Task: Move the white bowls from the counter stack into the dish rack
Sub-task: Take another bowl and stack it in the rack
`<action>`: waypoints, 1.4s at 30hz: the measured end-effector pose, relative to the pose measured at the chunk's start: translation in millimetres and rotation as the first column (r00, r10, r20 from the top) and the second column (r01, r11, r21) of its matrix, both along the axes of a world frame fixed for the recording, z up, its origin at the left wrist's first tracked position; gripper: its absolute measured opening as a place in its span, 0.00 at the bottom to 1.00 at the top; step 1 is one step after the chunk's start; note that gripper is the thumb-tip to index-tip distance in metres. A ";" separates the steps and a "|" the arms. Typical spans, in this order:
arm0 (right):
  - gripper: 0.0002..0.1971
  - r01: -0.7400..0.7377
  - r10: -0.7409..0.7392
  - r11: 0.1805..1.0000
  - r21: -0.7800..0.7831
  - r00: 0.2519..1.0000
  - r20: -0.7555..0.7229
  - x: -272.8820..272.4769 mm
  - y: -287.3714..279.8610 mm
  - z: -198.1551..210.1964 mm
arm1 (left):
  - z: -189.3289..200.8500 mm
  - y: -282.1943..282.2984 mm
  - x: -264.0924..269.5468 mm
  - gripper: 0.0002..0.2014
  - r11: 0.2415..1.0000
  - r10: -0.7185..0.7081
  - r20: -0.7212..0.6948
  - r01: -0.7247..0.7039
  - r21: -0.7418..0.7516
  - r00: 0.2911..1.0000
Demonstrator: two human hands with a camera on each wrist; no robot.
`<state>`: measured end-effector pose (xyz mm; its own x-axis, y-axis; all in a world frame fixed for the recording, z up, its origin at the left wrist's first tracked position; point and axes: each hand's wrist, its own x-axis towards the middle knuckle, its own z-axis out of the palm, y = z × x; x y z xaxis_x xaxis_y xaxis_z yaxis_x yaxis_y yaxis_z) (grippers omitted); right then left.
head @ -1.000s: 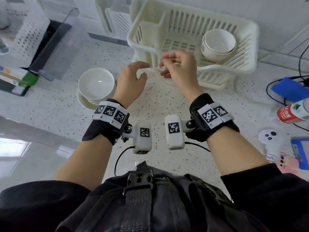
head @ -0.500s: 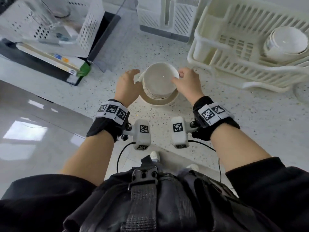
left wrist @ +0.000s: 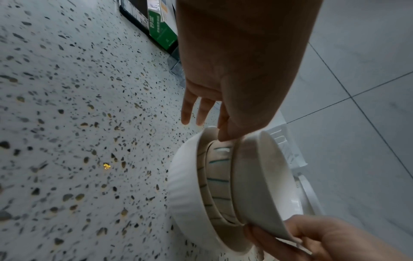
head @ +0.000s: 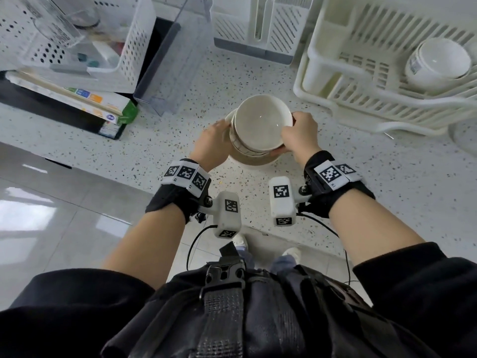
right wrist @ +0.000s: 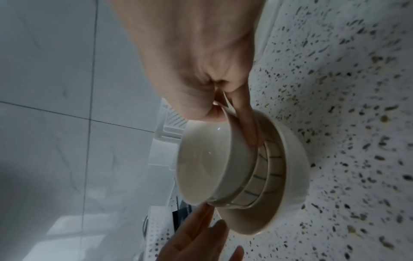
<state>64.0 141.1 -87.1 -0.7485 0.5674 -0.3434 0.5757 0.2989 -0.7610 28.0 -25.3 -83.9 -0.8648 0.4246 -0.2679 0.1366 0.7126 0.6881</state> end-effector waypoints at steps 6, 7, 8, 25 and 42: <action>0.16 0.116 -0.159 0.917 -0.382 0.984 -0.081 19.5 8.6 31.3 | 15.6 9.7 3.8 0.24 0.993 0.071 0.040 -0.074 0.088 0.997; 0.17 0.119 -0.174 0.902 -0.415 0.980 -0.097 24.3 12.5 37.5 | 18.6 14.8 4.2 0.25 0.993 0.075 0.041 -0.079 0.092 0.996; 0.18 0.119 -0.189 0.888 -0.444 0.975 -0.117 29.3 17.7 42.3 | 21.8 21.1 4.6 0.25 0.993 0.074 0.033 -0.077 0.087 0.997; 0.20 0.236 -0.410 0.880 -0.412 0.816 -0.408 132.8 197.9 52.3 | 53.6 228.4 80.1 0.20 0.966 -0.151 -0.123 0.173 0.194 0.981; 0.24 0.366 -0.513 0.846 -0.388 0.755 -0.408 102.9 344.7 61.0 | 42.1 361.2 46.5 0.21 0.968 -0.238 -0.129 0.245 0.047 0.963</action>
